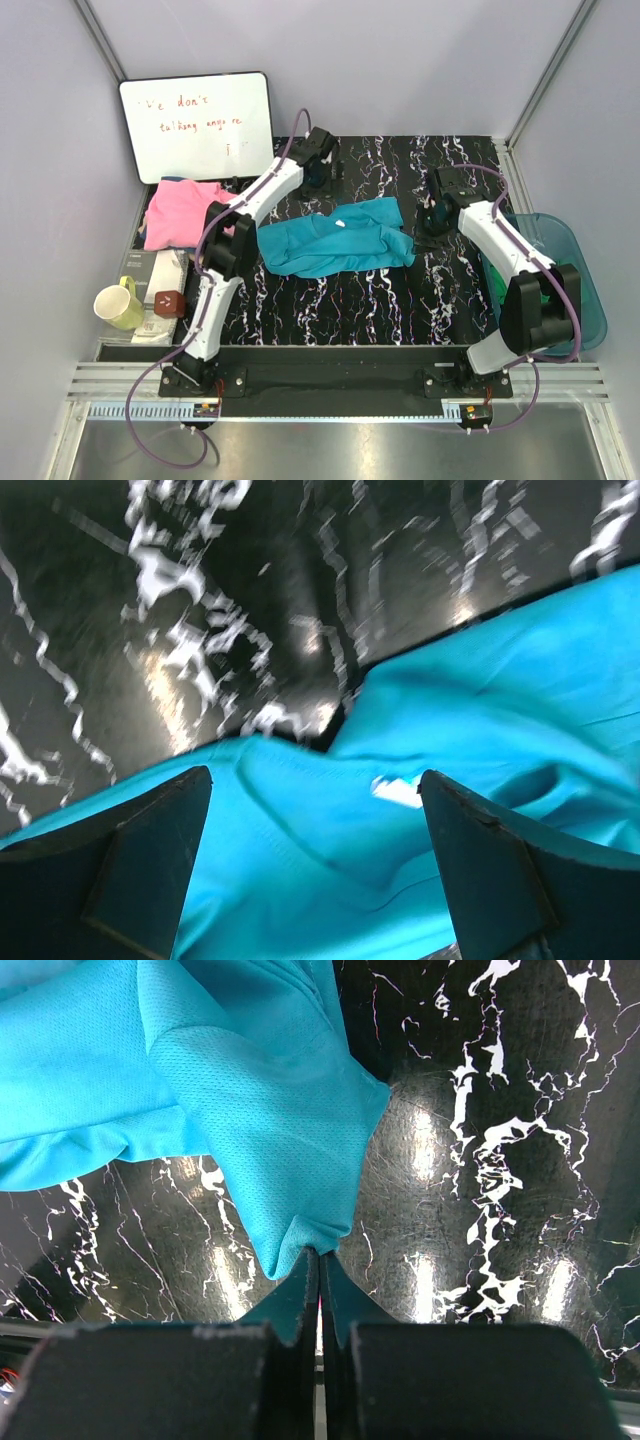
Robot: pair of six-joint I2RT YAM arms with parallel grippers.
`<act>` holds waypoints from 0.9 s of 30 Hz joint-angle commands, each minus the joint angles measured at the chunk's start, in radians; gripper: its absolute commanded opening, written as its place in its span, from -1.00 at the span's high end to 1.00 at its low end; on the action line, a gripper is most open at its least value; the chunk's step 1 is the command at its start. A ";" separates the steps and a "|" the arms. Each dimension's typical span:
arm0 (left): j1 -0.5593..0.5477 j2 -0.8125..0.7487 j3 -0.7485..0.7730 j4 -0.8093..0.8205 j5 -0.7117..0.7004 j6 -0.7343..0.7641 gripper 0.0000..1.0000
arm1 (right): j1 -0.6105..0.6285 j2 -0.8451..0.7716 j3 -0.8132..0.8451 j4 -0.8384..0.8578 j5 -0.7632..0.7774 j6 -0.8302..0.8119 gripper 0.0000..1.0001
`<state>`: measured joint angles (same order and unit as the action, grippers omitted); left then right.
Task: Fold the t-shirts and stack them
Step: Flatten out the tshirt
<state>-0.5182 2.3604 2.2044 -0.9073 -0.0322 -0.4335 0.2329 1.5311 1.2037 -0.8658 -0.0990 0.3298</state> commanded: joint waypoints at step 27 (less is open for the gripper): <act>0.032 0.050 -0.026 -0.094 -0.100 0.002 1.00 | -0.004 0.086 0.125 0.031 -0.041 -0.029 1.00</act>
<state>-0.4976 2.4386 2.1490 -0.9703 -0.0906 -0.4377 0.2329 1.5913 1.2640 -0.8597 -0.1112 0.3229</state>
